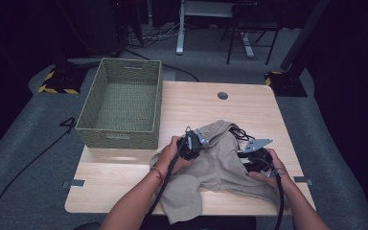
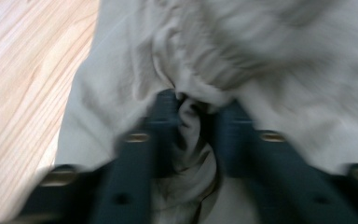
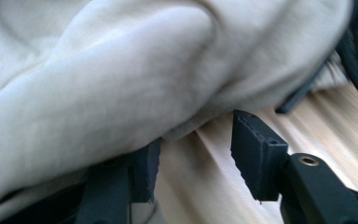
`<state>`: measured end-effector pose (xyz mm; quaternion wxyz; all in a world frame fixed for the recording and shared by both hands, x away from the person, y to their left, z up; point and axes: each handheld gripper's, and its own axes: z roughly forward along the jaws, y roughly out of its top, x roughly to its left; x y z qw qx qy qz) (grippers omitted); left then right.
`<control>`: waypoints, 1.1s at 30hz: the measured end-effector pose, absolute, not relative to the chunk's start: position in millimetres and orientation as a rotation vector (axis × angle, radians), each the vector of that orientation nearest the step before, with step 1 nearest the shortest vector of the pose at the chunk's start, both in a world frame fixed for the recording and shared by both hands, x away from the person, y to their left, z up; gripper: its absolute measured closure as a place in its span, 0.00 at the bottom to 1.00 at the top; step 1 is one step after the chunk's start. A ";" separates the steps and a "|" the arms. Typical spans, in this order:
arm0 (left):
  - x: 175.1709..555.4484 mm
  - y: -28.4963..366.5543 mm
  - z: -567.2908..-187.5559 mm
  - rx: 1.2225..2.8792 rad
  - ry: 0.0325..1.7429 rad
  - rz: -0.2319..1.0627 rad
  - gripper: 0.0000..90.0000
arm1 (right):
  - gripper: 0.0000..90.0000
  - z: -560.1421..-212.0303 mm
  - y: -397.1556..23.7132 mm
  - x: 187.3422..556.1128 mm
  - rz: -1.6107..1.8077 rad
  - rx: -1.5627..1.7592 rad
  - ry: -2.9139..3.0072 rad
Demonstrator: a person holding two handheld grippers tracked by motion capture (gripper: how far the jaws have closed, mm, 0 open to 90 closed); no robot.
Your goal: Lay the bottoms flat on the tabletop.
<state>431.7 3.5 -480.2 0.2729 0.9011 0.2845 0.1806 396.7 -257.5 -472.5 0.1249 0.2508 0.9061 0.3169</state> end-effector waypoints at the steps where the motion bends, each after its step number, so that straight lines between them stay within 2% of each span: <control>1: 429.4 7.4 -473.8 2.359 0.792 0.468 0.56 | 0.54 -475.2 -250.0 391.6 0.909 0.706 2.641; 2: 429.4 7.4 -473.8 2.359 0.792 0.468 0.49 | 0.53 -476.1 -248.6 391.2 0.902 0.704 2.641; 3: 426.1 9.1 -468.3 2.325 0.782 0.456 0.49 | 0.53 -476.1 -248.6 391.2 0.902 0.704 2.641; 4: 421.6 10.2 -462.1 2.292 0.765 0.450 0.41 | 0.53 -476.9 -248.2 391.7 0.904 0.709 2.638; 7: 403.3 12.5 -442.3 2.211 0.674 0.422 0.32 | 0.51 -476.0 -253.0 395.6 0.905 0.744 2.621; 12: 368.4 5.9 -424.1 2.160 0.492 0.327 0.30 | 0.53 -466.0 -274.3 406.4 0.900 0.879 2.518; 16: 349.0 -18.9 -437.4 2.260 0.396 0.225 0.29 | 0.51 -465.2 -280.1 422.1 0.878 0.992 2.486; 18: 345.0 -31.5 -449.3 2.324 0.378 0.235 0.29 | 0.50 -471.2 -273.3 428.9 0.850 0.987 2.518; 19: 345.2 -35.7 -455.5 2.358 0.379 0.235 0.30 | 0.50 -472.6 -270.2 429.8 0.835 0.974 2.524; 21: 349.1 -40.2 -467.9 2.402 0.394 0.237 0.39 | 0.49 -474.6 -264.0 430.9 0.842 0.952 2.534; 22: 351.9 -40.2 -472.8 2.424 0.398 0.223 0.48 | 0.47 -474.1 -261.8 431.6 0.850 0.948 2.525; 23: 353.8 -40.1 -477.2 2.446 0.408 0.229 0.48 | 0.47 -474.1 -261.8 431.6 0.850 0.948 2.525; 25: 357.9 -37.5 -482.4 2.462 0.406 0.215 0.62 | 0.46 -473.2 -259.5 432.3 0.852 0.936 2.515; 26: 360.7 -33.8 -485.2 2.456 0.412 0.191 0.76 | 0.45 -471.8 -257.9 434.6 0.834 0.944 2.510; 27: 360.7 -33.8 -485.2 2.456 0.412 0.191 0.83 | 0.45 -471.8 -257.9 434.6 0.834 0.944 2.510; 28: 361.0 -32.4 -484.5 2.459 0.403 0.206 0.83 | 0.46 -470.7 -257.4 435.7 0.833 0.955 2.499; 29: 360.0 -30.0 -482.8 2.468 0.379 0.224 0.92 | 0.46 -466.4 -259.7 438.2 0.870 0.974 2.478; 33: 357.3 -23.7 -476.4 2.450 0.360 0.236 0.95 | 0.46 -462.5 -262.6 440.5 0.937 1.013 2.448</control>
